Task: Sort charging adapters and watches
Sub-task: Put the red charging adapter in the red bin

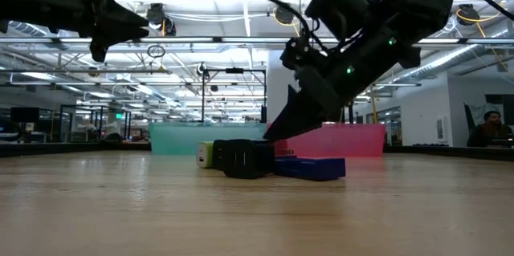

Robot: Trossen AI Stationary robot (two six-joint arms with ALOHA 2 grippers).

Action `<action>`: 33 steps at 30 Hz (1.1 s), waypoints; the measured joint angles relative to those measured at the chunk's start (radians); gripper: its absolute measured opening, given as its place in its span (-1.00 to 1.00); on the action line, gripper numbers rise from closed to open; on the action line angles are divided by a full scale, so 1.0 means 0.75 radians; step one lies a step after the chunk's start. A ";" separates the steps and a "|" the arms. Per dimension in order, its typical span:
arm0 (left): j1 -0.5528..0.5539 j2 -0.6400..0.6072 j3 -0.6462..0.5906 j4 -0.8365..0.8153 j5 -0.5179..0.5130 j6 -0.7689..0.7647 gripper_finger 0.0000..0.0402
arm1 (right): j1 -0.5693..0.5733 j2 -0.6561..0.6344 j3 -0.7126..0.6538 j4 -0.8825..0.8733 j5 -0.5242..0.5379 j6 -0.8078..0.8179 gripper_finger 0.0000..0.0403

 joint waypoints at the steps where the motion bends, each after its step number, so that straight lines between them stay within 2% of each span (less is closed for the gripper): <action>1: 0.000 0.000 0.000 0.000 0.000 0.000 -0.46 | 0.000 0.007 -0.001 -0.007 0.002 -0.001 0.33; 9: 0.000 0.000 0.000 -0.001 0.000 -0.002 -0.46 | -0.023 -0.009 -0.002 -0.131 0.004 -0.015 0.27; 16: 0.000 0.000 0.000 -0.002 -0.001 0.008 -0.46 | -0.038 -0.017 -0.002 -0.099 0.002 0.034 0.23; 33: 0.000 0.000 0.000 -0.002 -0.001 -0.001 -0.46 | -0.038 -0.010 -0.001 -0.065 -0.006 -0.010 0.22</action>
